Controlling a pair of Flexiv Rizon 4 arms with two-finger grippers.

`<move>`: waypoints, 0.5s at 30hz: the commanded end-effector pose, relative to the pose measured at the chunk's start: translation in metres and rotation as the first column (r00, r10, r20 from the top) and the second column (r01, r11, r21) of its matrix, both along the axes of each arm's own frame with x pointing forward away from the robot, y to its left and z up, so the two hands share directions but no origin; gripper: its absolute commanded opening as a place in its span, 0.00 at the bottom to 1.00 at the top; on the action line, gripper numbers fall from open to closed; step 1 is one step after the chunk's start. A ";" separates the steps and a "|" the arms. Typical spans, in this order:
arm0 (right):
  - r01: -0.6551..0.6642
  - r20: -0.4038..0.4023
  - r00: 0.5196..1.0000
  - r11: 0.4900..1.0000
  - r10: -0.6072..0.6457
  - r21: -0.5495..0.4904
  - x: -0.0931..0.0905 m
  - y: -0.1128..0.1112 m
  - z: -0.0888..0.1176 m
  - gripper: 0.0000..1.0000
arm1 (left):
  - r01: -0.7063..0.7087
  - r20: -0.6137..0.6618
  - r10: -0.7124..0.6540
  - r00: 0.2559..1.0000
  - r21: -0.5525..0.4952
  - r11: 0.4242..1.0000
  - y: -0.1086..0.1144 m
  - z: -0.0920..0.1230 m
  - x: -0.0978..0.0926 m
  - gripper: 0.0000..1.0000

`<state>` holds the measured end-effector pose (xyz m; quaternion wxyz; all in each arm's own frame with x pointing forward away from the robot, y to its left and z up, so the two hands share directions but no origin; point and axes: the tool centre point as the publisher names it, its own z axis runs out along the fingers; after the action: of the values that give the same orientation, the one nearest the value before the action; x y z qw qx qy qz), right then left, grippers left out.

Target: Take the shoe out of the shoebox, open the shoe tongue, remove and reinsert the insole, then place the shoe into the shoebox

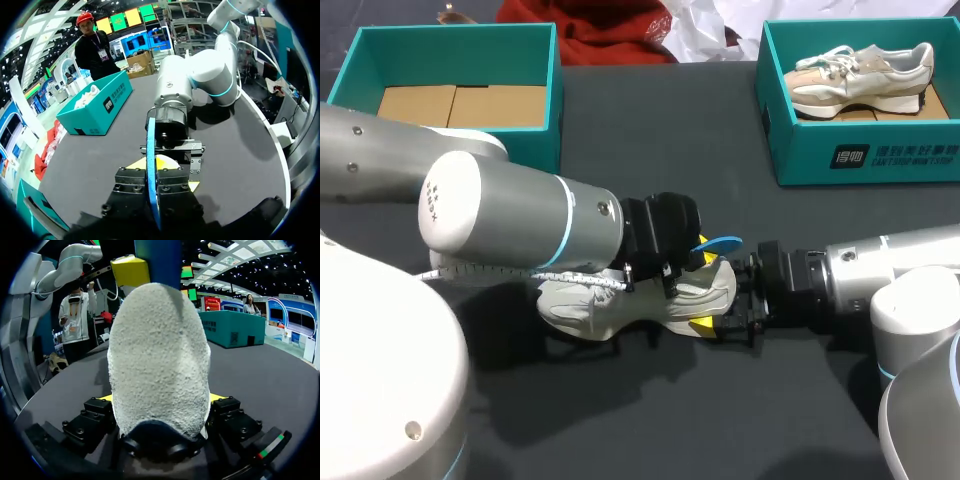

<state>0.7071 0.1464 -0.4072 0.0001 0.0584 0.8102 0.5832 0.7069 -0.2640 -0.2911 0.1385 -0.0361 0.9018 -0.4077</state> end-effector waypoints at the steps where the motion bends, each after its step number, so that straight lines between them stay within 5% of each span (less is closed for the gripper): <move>1: 0.001 -0.001 1.000 1.000 -0.001 -0.003 -0.001 0.000 -0.001 0.00 | -0.040 -0.010 0.041 0.999 0.067 0.997 -0.008 0.019 -0.007 0.00; 15: 0.001 -0.001 1.000 1.000 -0.001 -0.003 -0.001 0.000 -0.001 0.00 | -0.077 -0.142 0.100 0.985 0.159 0.984 -0.022 0.049 -0.013 0.00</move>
<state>0.7069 0.1454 -0.4065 0.0000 0.0583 0.8101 0.5834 0.6941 -0.2862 -0.2555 0.1031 -0.0921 0.9218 -0.3621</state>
